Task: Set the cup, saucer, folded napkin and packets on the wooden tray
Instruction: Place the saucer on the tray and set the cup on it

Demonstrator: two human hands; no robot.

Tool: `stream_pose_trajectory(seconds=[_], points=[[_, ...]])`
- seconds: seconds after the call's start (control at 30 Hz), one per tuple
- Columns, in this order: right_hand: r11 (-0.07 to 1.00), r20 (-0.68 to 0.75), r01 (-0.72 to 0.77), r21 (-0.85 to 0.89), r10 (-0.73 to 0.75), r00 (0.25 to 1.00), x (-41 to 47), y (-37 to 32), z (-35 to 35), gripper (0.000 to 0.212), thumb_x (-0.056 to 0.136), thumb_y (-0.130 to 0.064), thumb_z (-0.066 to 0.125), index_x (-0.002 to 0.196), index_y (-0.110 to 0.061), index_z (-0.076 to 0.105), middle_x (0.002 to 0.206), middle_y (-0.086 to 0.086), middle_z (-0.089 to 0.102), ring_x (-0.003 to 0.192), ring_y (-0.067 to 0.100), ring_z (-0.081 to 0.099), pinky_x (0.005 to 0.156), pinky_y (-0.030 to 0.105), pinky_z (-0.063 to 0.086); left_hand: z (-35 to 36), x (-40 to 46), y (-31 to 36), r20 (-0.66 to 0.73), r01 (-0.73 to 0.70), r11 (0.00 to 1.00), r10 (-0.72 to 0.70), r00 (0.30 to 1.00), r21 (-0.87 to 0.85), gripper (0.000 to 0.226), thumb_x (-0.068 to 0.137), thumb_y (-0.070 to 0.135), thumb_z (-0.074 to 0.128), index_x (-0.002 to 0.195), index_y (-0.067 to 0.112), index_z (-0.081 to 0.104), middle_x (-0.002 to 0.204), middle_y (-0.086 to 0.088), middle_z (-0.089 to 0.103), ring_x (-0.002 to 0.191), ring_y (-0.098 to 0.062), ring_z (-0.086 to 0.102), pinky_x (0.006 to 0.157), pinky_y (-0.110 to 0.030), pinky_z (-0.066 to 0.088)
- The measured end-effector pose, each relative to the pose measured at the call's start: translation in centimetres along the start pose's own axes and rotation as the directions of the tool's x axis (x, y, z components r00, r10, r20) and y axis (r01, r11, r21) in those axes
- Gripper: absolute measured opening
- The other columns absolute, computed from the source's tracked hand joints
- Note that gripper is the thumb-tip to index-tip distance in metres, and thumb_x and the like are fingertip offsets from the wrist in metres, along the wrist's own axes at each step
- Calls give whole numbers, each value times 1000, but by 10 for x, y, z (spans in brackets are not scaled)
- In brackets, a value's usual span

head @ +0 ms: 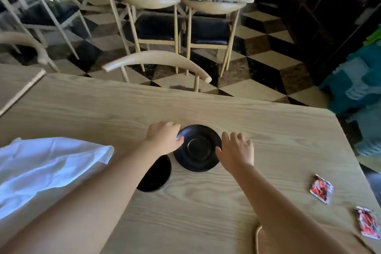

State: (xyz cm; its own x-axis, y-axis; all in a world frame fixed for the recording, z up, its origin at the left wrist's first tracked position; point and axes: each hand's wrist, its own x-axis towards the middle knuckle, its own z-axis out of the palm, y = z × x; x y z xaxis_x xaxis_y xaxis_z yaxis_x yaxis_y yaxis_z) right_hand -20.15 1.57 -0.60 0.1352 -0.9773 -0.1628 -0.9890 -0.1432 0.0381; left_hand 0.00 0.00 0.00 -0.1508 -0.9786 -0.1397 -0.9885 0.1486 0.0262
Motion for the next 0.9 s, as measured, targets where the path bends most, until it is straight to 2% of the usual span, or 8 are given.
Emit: stream_pose_trajectory(seconds=[0.1, 0.23, 0.4, 0.5, 0.57, 0.67, 0.77, 0.9], points=[[999, 9, -14, -37, 15, 1000, 12, 3, 16, 46, 90, -44, 44, 124, -13, 39, 121, 7, 53, 115, 26, 45, 85, 36, 40, 17, 16, -2, 58, 4, 997, -9, 998, 75, 33, 86, 43, 48, 102, 16, 54, 110, -4, 61, 102, -29, 58, 69, -31, 33], [999, 47, -3, -39, 4, 999, 16, 4, 34, 61, 88, -48, 46, 134, -11, 30, 125, 7, 49, 116, 25, 43, 84, 34, 40, 31, 27, -7, 201, 9, 994, -30, 979, 105, 43, 81, 48, 56, 110, 16, 54, 117, -4, 56, 108, -27, 56, 80, -33, 40], [999, 53, -23, 39, 21, 998, 13, -1, 41, 56, 89, -44, 46, 131, -9, 35, 127, 8, 49, 119, 25, 41, 87, 34, 39, 38, 31, -7, 258, 73, 997, -64, 964, -25, 39, 79, 37, 64, 107, 12, 53, 115, -7, 54, 106, -29, 56, 79, -34, 42], [989, 119, -83, 126, 67, 991, 10, -4, 38, 46, 90, -37, 49, 126, -10, 39, 125, 10, 47, 115, 27, 44, 78, 34, 41, 44, 30, 0, 264, 145, 978, -102, 959, -149, 33, 81, 21, 63, 108, 6, 51, 114, -12, 58, 101, -31, 57, 76, -35, 43], [926, 217, -204, 318, 138, 966, 10, -11, 34, 38, 91, -26, 49, 124, -10, 38, 123, 12, 46, 106, 31, 50, 67, 33, 38, 46, 28, 5, 270, 202, 961, -146, 952, -191, 31, 83, 13, 59, 111, 4, 49, 113, -14, 59, 100, -32, 58, 76, -35, 44], [775, 275, -350, 526, 234, 933, 11, -18, 38, 27, 89, -8, 45, 115, -6, 41, 115, 16, 52, 85, 29, 51, 65, 31, 36, 47, 26, 13, 272, 254, 936, -186, 944, -242, 31, 85, 7, 54, 114, 4, 47, 114, -13, 58, 103, -32, 57, 74, -33, 41], [643, 281, -399, 654, 283, 917, 7, -13, 46, 25, 84, -3, 44, 108, -9, 44, 103, 14, 61, 79, 29, 57, 64, 33, 46, 49, 26, 14, 220, 262, 907, -196, 955, -330, 26, 82, 5, 50, 108, 10, 48, 110, -11, 57, 101, -33, 56, 74, -36, 42], [488, 274, -401, 775, 312, 910, -6, 5, 45, 40, 81, -4, 44, 118, -17, 48, 89, 8, 66, 77, 34, 65, 69, 33, 53, 44, 22, 21, 110, 242, 795, -218, 970, -556, 20, 74, 0, 50, 92, 9, 54, 87, -11, 62, 87, -36, 59, 72, -41, 48]])
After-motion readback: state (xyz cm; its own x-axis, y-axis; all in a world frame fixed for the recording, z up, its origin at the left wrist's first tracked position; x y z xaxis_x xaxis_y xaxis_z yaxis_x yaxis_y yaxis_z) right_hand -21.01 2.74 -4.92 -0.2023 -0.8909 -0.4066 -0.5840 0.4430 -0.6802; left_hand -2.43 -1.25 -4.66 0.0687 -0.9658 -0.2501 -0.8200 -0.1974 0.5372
